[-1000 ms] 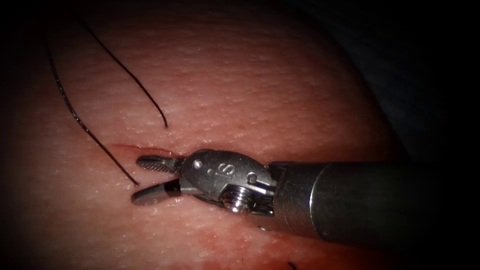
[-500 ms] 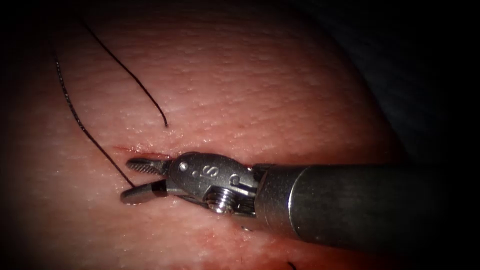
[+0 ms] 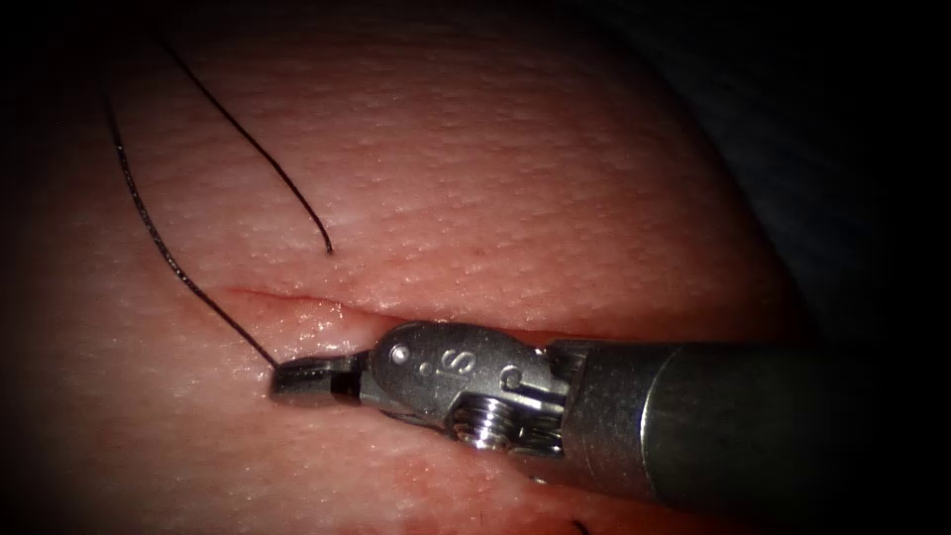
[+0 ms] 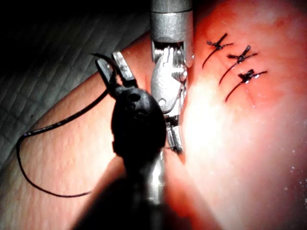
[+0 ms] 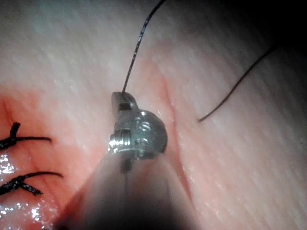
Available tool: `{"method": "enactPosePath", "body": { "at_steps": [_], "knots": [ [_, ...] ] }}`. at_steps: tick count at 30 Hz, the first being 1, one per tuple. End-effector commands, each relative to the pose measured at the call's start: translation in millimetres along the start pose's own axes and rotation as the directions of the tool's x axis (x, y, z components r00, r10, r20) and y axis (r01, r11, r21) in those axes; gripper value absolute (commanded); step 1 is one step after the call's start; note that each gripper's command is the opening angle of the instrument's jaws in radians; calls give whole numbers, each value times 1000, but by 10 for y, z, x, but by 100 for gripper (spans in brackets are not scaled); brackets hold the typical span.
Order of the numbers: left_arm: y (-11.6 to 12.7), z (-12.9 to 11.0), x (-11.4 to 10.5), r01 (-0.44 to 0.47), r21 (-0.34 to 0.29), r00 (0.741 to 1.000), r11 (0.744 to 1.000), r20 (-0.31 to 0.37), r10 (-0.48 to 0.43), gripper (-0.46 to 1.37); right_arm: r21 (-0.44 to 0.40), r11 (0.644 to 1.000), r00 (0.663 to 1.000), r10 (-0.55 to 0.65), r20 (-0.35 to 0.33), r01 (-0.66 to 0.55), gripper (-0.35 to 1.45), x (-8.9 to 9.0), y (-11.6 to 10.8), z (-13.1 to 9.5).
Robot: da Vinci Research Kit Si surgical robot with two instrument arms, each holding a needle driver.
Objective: Wound Closure
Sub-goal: With the right gripper pull the suture through until only a little length is left above the wound
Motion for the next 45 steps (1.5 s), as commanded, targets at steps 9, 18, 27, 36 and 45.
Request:
{"method": "enactPosePath", "body": {
  "at_steps": [9, 18, 27, 36, 45],
  "knots": [
    [20, -8, -37, 57, -42, 998, 998, 28, -55, -35, 53, 998, 1000, -19, 11, 19, -35, 6, -65, -5],
    [44, -19, -46, 77, -50, 996, 996, 44, -75, -35, 98, 994, 999, -42, 17, 40, -35, 23, -136, 5],
    [26, -24, -48, 61, -38, 997, 997, 51, -59, -35, 80, 996, 996, -20, -91, 27, 33, 40, -128, 17],
    [-38, -63, -33, -63, 62, 991, 996, 121, 55, -35, -69, 989, 984, -139, -113, 132, 127, 38, -74, -17],
    [-75, -83, -41, -107, 100, 984, 989, 152, 91, -35, -117, 977, 978, -189, -93, 178, 125, 8, 3, -15]
  ]
}}
